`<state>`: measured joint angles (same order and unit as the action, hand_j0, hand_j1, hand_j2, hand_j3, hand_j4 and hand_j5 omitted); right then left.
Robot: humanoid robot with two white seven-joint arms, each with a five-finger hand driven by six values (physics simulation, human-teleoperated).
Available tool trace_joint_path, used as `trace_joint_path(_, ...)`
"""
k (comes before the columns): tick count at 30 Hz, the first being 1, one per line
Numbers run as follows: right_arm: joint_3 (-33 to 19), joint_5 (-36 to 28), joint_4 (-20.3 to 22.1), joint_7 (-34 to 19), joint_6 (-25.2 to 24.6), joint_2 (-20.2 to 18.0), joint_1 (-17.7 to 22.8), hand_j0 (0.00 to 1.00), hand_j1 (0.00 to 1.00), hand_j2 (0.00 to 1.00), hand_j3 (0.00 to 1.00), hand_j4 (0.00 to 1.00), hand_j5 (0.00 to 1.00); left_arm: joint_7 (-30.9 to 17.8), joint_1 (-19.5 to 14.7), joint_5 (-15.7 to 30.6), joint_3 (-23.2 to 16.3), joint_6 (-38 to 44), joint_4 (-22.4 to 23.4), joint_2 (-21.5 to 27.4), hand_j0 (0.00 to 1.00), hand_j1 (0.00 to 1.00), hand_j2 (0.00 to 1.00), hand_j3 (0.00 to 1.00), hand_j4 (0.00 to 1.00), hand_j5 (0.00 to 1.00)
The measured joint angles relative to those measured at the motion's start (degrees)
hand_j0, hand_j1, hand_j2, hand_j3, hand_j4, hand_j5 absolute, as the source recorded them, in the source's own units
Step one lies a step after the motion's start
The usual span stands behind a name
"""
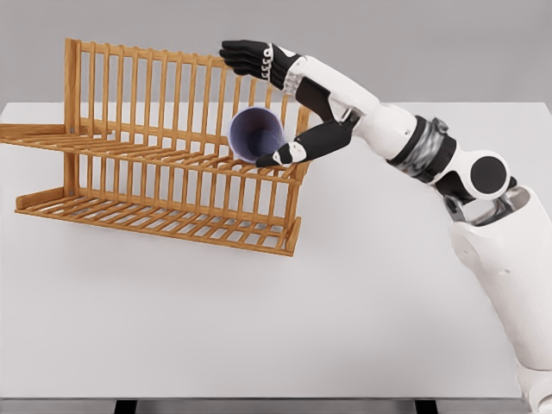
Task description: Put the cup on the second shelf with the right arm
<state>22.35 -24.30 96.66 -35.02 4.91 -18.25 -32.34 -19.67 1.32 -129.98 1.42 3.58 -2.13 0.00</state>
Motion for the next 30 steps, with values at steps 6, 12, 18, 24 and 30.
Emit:
trace_joint_path(6,-2.9,-2.1,2.3,0.0,0.1,-5.5,6.1,1.00,1.00,1.00,1.00,1.00,1.00,0.0,0.0,0.0,0.0,0.0,0.0,0.0,1.00,1.00,1.00,1.00,1.00,1.00)
trace_joint_path(12,-7.7,-6.1,3.7,0.0,1.9,-11.9,9.4,1.00,1.00,1.00,1.00,1.00,1.00,0.0,0.0,0.0,0.0,0.0,0.0,0.0,1.00,1.00,1.00,1.00,1.00,1.00)
trace_joint_path(18,-11.8,-7.5,3.9,0.0,4.8,-17.0,18.3,1.00,1.00,1.00,1.00,1.00,1.00,0.0,0.0,0.0,0.0,0.0,0.0,0.0,1.00,1.00,1.00,1.00,1.00,1.00)
trace_joint_path(24,-15.1,-7.8,3.9,0.0,7.4,-20.4,21.2,1.00,1.00,1.00,1.00,1.00,1.00,0.0,0.0,0.0,0.0,0.0,0.0,0.0,1.00,1.00,1.00,1.00,1.00,1.00)
trace_joint_path(30,-16.3,-7.9,3.9,0.0,8.0,-21.8,21.4,1.00,1.00,1.00,1.00,1.00,1.00,0.0,0.0,0.0,0.0,0.0,0.0,0.0,1.00,1.00,1.00,1.00,1.00,1.00)
